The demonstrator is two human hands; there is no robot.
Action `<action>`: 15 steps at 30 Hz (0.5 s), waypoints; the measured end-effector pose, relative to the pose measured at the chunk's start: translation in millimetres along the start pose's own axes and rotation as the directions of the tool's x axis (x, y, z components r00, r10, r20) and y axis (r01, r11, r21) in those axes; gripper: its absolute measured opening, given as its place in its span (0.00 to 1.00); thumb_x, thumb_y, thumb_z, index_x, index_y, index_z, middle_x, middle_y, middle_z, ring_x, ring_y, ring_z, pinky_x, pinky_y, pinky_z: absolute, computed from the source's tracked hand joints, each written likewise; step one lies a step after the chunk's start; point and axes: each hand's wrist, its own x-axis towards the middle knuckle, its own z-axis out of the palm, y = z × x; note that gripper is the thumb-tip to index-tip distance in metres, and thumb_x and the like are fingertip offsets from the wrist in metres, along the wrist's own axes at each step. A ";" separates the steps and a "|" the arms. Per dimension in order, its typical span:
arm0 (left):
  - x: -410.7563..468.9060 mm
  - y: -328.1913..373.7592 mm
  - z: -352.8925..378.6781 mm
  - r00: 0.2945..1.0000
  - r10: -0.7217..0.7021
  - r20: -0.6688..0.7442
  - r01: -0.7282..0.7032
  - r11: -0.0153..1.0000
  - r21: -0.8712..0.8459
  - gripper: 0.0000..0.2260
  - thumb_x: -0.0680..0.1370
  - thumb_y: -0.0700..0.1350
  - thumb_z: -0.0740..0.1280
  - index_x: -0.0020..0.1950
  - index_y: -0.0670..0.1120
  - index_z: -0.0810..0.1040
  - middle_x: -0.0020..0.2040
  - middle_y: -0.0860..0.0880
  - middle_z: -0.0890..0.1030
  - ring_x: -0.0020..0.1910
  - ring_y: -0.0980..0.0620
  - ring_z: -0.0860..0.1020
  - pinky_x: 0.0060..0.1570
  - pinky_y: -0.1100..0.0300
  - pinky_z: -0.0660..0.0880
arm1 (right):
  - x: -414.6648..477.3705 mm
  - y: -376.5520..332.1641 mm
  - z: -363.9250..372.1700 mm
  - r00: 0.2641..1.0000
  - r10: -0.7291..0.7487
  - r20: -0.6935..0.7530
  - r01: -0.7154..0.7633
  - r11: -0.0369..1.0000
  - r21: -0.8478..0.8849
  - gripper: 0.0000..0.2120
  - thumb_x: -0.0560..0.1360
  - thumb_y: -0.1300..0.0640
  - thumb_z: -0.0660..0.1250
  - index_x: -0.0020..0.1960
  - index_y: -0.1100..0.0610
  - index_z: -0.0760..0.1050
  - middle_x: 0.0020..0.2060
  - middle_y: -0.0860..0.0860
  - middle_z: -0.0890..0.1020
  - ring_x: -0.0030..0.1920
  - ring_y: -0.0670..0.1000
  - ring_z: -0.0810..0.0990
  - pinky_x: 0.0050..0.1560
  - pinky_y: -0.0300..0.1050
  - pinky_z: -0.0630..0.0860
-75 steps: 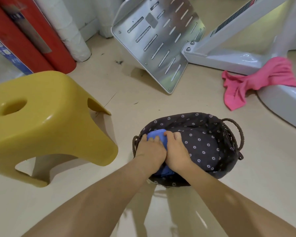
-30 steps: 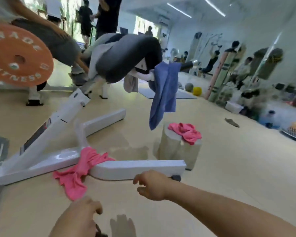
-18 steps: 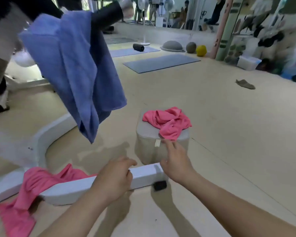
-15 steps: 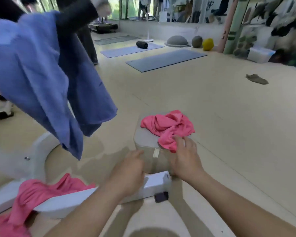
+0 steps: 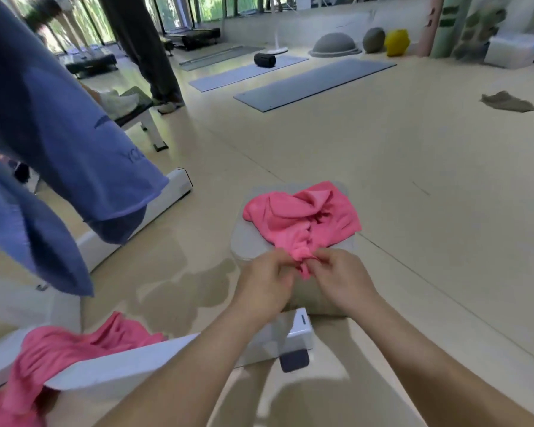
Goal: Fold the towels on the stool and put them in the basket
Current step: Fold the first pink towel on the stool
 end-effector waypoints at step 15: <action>-225.4 -16.0 -230.5 0.936 -0.345 0.071 0.351 0.892 -0.286 0.15 0.66 0.50 0.78 0.50 0.51 0.82 0.37 0.48 0.83 0.32 0.54 0.77 0.36 0.57 0.75 | -145.7 -224.2 30.5 0.841 -0.230 0.490 0.075 0.946 0.316 0.14 0.78 0.54 0.64 0.44 0.66 0.78 0.34 0.56 0.73 0.34 0.51 0.69 0.33 0.44 0.64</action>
